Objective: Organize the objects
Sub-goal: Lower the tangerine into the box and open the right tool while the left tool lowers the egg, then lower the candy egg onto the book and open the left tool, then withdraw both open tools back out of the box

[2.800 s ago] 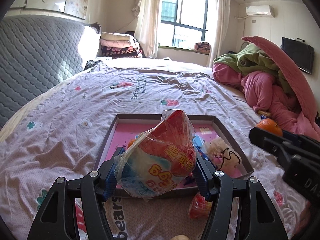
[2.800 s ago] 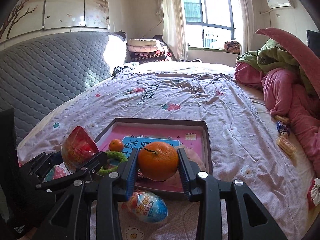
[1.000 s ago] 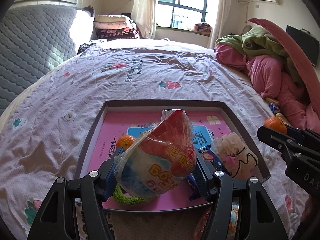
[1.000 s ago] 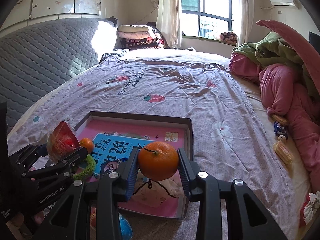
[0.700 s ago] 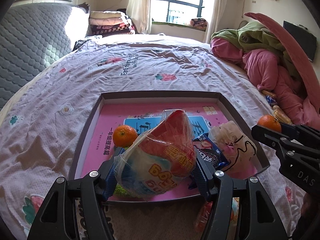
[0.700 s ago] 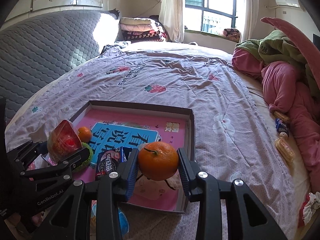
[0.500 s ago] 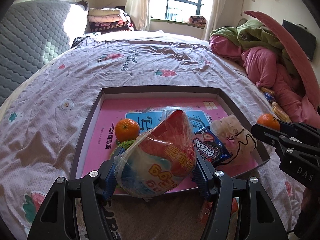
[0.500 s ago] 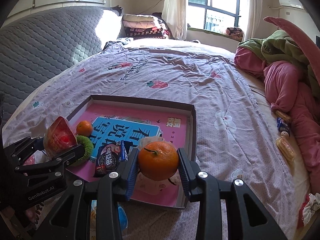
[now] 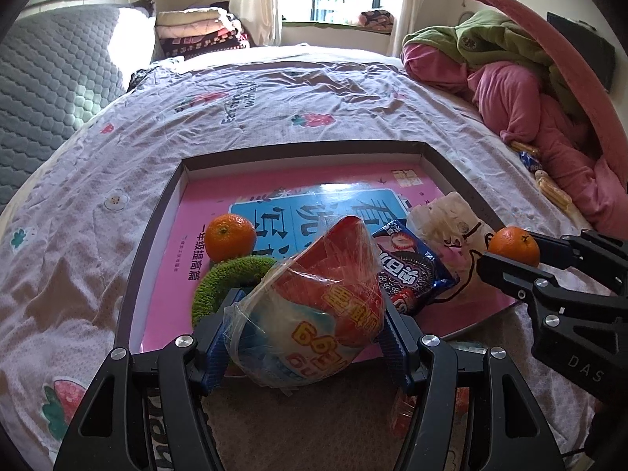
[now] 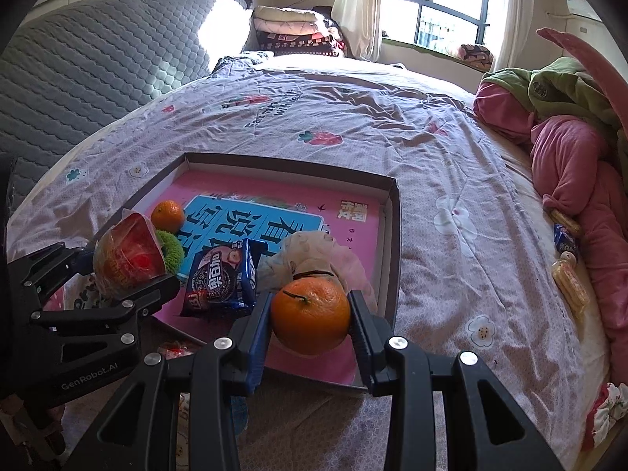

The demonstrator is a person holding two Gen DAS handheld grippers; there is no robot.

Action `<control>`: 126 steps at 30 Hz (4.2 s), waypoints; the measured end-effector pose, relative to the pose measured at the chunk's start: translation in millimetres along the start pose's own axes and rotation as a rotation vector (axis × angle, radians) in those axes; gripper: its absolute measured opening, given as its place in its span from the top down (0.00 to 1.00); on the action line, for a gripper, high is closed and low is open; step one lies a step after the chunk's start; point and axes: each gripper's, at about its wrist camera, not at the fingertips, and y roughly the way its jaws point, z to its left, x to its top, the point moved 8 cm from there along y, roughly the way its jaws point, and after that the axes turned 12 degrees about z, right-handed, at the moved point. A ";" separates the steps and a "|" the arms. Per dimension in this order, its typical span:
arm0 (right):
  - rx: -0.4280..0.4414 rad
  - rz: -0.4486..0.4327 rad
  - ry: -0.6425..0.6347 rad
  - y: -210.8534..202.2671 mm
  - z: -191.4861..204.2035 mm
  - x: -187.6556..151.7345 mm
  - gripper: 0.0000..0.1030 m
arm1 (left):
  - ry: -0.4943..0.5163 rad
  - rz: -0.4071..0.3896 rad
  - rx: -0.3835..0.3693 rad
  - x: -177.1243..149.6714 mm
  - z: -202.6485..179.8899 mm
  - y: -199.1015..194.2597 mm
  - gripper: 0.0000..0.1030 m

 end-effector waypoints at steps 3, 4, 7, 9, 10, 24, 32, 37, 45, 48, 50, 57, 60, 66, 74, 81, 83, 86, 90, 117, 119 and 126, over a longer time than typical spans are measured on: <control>-0.006 0.015 -0.005 7.0 1.0 -2.8 0.63 | 0.005 0.009 0.020 0.7 -0.7 4.3 0.36; -0.010 0.016 -0.006 8.6 0.9 -3.4 0.63 | 0.006 0.011 0.026 0.9 -0.8 5.7 0.36; -0.019 0.015 0.000 13.3 -0.3 -3.2 0.63 | -0.002 0.023 0.028 1.5 -0.1 10.8 0.36; -0.022 0.016 0.008 17.6 -2.1 -3.0 0.63 | -0.010 0.038 0.019 1.3 0.5 15.6 0.36; -0.022 0.016 0.010 19.2 -2.4 -2.7 0.63 | -0.013 0.044 0.014 1.0 0.4 17.7 0.37; -0.027 0.040 0.012 28.0 -5.5 -5.6 0.63 | -0.036 0.063 -0.029 -2.3 1.9 16.4 0.39; -0.026 0.041 0.019 26.3 -8.1 -5.4 0.61 | -0.035 0.074 -0.062 -4.8 1.1 15.1 0.38; -0.017 0.044 0.029 24.7 -10.4 -5.7 0.57 | -0.036 0.074 -0.075 -4.2 0.3 16.2 0.37; -0.008 0.032 0.035 18.3 -11.7 -3.6 0.56 | -0.043 0.069 -0.066 -3.7 0.3 16.3 0.33; -0.007 0.024 0.038 14.6 -13.4 -2.7 0.56 | -0.048 0.069 -0.067 -3.7 1.7 15.6 0.32; 0.000 0.016 0.045 11.7 -14.3 -1.7 0.54 | -0.050 0.067 -0.071 -3.9 2.5 15.0 0.31; 0.005 0.002 0.050 5.1 -14.4 -0.3 0.50 | -0.061 0.054 -0.077 -2.7 4.2 12.1 0.28; 0.005 -0.002 0.052 2.8 -14.2 0.4 0.50 | -0.069 0.049 -0.086 -2.4 5.4 10.9 0.28; 0.009 -0.011 0.062 -0.8 -16.3 0.6 0.49 | -0.070 0.033 -0.098 -0.7 2.9 7.1 0.26; 0.014 -0.017 0.068 -3.8 -18.0 1.1 0.49 | -0.081 0.012 -0.090 1.8 6.5 1.1 0.26; 0.025 -0.044 0.077 -14.2 -17.5 3.8 0.46 | -0.095 -0.016 -0.097 4.8 10.5 -7.2 0.25; 0.027 -0.048 0.078 -15.8 -17.3 4.3 0.43 | -0.096 -0.020 -0.097 4.8 10.4 -8.5 0.25; 0.029 -0.056 0.071 -19.0 -16.0 4.9 0.42 | -0.095 -0.041 -0.097 6.7 10.5 -15.0 0.25; 0.035 -0.075 0.069 -26.3 -13.9 6.6 0.38 | -0.098 -0.068 -0.103 8.8 11.5 -24.8 0.25; 0.014 -0.191 -0.021 -85.1 14.5 -0.3 0.29 | -0.030 -0.182 -0.065 -36.9 12.0 -101.3 0.25; 0.010 -0.200 -0.029 -89.1 16.9 -2.5 0.28 | -0.027 -0.188 -0.058 -41.9 11.1 -105.1 0.25; 0.015 -0.220 -0.050 -100.5 24.6 -11.4 0.28 | -0.026 -0.174 -0.047 -60.2 10.3 -109.6 0.25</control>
